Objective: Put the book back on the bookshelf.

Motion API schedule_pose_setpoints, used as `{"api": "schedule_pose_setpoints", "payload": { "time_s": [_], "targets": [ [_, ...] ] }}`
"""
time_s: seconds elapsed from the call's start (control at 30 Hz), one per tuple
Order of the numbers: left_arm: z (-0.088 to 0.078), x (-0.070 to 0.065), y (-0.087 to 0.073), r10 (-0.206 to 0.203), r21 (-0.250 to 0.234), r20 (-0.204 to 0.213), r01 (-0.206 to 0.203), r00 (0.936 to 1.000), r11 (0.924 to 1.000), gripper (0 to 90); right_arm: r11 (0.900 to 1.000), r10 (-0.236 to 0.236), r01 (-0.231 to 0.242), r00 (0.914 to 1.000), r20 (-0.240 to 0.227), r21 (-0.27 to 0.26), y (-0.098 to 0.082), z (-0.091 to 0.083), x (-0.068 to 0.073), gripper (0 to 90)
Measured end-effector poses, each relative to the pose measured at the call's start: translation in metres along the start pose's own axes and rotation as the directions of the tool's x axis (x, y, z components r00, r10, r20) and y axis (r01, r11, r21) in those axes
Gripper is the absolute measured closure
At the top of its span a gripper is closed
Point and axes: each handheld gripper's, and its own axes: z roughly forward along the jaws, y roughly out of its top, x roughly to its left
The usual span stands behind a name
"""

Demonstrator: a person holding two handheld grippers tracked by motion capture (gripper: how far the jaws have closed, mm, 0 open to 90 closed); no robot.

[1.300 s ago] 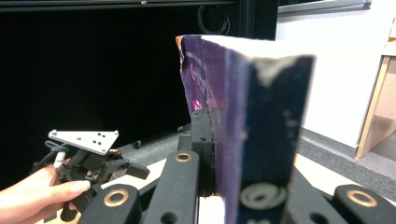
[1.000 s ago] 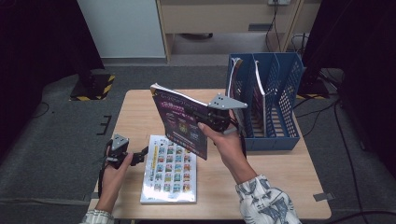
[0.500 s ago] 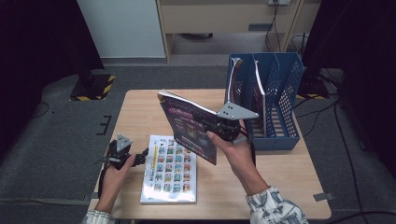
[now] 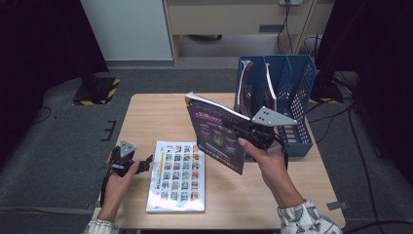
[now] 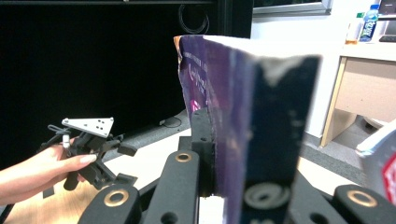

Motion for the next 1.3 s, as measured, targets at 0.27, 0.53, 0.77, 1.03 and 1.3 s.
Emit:
{"api": "schedule_pose_setpoints", "payload": {
  "time_s": [0.27,0.53,0.77,1.03,1.3],
  "targets": [
    [0.0,-0.001,0.001,0.002,0.0,0.0,-0.002,1.0,1.0,6.6,1.0,0.01,-0.01,0.9999,0.005,0.008,-0.003,-0.014,-0.007,84.0],
    [0.001,0.001,-0.001,-0.002,0.012,0.001,0.002,1.0,0.9999,6.5,1.0,0.014,-0.014,0.9999,0.006,0.013,-0.008,-0.025,-0.009,84.0],
    [0.002,0.0,-0.002,0.0,0.017,0.002,0.0,1.0,0.9999,6.5,1.0,0.023,-0.023,0.9997,0.008,0.015,-0.012,-0.038,-0.012,84.0],
    [0.003,0.0,-0.002,0.008,0.024,0.0,-0.008,1.0,0.9997,6.5,0.999,0.036,-0.036,0.9992,0.018,0.021,-0.021,-0.057,-0.017,83.9],
    [0.003,-0.001,-0.002,0.013,0.027,0.003,-0.014,0.9999,0.9995,6.5,0.998,0.043,-0.044,0.9985,0.034,0.04,-0.027,-0.07,-0.026,83.9]
  ]
}}
